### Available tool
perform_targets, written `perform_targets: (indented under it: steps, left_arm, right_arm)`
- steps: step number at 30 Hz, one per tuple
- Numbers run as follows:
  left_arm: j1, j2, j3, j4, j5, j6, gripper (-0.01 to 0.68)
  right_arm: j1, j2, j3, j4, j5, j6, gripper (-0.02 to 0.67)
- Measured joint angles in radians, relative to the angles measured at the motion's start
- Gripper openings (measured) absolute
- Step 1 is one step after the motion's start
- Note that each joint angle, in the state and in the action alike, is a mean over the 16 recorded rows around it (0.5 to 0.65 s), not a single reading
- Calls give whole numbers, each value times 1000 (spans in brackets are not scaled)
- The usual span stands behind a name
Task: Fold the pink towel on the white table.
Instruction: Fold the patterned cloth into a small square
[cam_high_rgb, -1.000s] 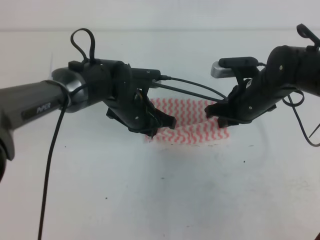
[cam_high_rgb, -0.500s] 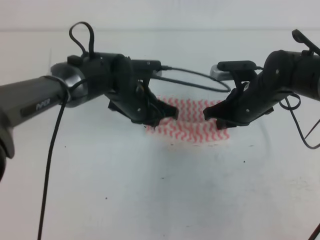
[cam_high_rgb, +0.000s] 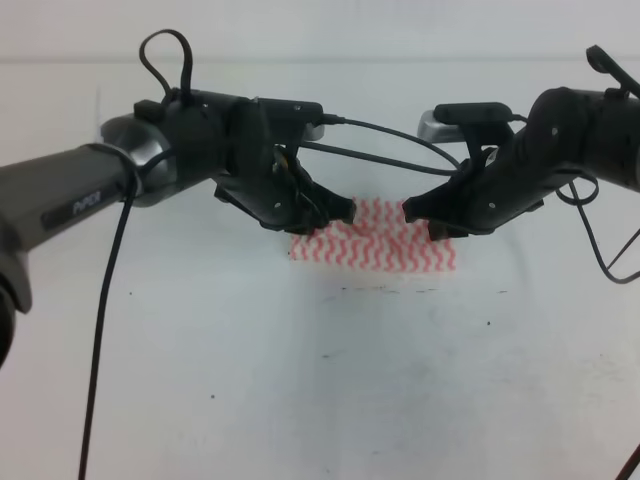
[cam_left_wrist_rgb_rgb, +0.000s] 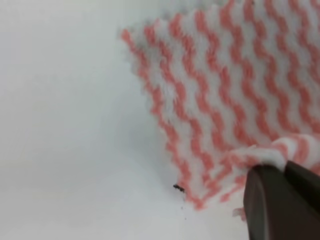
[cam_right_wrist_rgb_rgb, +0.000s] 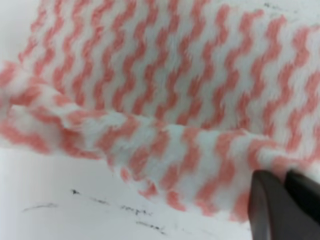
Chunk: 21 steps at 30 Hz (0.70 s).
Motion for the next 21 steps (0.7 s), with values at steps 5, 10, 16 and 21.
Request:
perform_targets:
  steps: [5,10,16,21]
  left_arm:
    - [0,11,0,-1,1,0,-4]
    - [0,20,0,-3,16,0,-4]
    - [0,23,-1,-4,37,3,7]
    - [0,23,-2,-4,49,4,45]
  right_arm:
    - [0,6,-6,-3,1,0,-17]
    - [0,12,-6,-8,-3,0,-17]
    - [0,15,-6,-14,-16,0,-17]
    - [0,17,-6,-16,-26,0,-17]
